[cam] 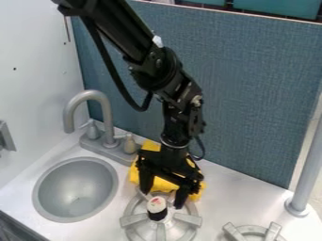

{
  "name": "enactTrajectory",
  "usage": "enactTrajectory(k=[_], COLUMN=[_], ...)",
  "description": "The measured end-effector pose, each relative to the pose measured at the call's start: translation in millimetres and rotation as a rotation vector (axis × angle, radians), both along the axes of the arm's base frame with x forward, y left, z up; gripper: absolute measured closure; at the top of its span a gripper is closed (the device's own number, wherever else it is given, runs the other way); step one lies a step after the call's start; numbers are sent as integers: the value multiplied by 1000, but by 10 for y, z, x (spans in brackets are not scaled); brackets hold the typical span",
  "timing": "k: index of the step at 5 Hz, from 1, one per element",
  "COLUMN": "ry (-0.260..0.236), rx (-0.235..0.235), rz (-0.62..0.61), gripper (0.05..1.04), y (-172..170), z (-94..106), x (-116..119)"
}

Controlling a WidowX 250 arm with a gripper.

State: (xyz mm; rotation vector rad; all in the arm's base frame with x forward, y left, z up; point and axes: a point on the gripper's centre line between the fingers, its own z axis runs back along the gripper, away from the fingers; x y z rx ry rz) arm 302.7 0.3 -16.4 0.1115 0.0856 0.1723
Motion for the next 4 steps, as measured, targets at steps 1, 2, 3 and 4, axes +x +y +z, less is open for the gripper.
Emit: enactTrajectory(k=[1, 2, 3, 4], ry=[-8, -19, -15, 0], rx=[-29, -47, -66, -80], rz=[20, 47, 48, 73], gripper=[83, 83, 83, 83], y=[112, 172, 158, 132], z=[-83, -180, -275, -353], x=[84, 142, 170, 178])
